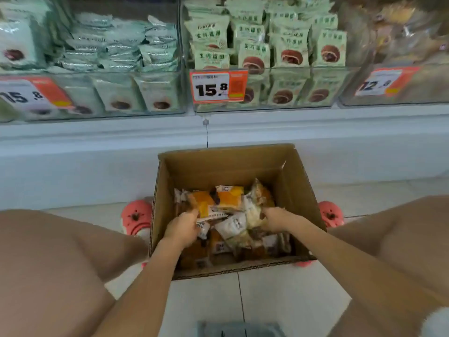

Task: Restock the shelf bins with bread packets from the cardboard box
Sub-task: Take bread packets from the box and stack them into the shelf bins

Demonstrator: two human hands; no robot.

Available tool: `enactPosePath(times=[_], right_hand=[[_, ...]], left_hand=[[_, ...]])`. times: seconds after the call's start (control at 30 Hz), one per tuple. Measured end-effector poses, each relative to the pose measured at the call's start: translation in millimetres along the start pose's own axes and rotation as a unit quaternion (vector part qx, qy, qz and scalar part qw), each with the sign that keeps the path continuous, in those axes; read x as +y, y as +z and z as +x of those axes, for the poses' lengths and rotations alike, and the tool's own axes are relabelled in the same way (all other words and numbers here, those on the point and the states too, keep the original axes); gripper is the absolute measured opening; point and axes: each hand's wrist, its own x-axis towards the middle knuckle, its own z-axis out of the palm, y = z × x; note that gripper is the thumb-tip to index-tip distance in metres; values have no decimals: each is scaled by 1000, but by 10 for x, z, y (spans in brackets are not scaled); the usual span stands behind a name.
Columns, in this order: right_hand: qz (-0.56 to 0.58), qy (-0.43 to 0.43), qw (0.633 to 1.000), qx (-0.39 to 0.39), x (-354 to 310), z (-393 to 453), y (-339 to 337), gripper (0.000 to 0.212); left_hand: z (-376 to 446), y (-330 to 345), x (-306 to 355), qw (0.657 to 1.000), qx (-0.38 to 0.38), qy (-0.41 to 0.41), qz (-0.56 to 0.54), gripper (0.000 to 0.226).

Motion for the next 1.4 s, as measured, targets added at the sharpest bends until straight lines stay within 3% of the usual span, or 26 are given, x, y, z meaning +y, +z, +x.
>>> enactPosePath(times=[0.23, 0.4, 0.53, 0.63, 0.73, 0.8, 0.9, 0.97, 1.0, 1.1, 1.2, 1.27, 1.33, 1.4], right_hand=[[-122, 41, 987, -99, -283, 340, 456, 48], [-243, 24, 970, -19, -140, 392, 690, 47], [-222, -31, 974, -3, 5, 274, 719, 43], [-142, -50, 988, -29, 16, 160, 469, 40], [-64, -64, 996, -4, -59, 20, 74, 38], [11, -87, 995, 43, -98, -161, -171, 36], [110, -153, 969, 162, -145, -487, -268, 23], [130, -204, 945, 221, -179, -613, -157, 28], [141, -227, 935, 233, -193, -632, -92, 34], [295, -227, 901, 223, -222, -629, 31, 44], [543, -165, 793, 221, -256, -671, -52, 49], [617, -118, 751, 204, -238, -701, -123, 40], [633, -90, 756, 142, -234, -748, -178, 32], [604, -91, 785, 103, -240, -776, -207, 28]], left_hand=[[46, 162, -137, 998, -27, -21, -44, 31], [21, 204, -157, 998, -30, -10, -56, 29], [6, 254, -148, 992, -71, -45, -97, 19], [52, 298, -124, 976, -74, -86, -187, 13], [69, 197, 24, 945, -76, -119, -295, 12], [53, 72, 125, 874, -129, -177, -433, 38], [23, -104, 197, 671, -284, -197, -656, 84], [-25, -200, 283, 585, -295, -156, -739, 84], [-40, -237, 346, 576, -272, -133, -759, 75], [-57, -247, 459, 634, -181, -76, -748, 61], [-63, -223, 423, 634, -176, -66, -751, 64], [-79, -242, 405, 630, -184, -65, -751, 64], [-106, -268, 437, 638, -192, -56, -743, 59], [-144, -297, 483, 642, -189, -53, -741, 54]])
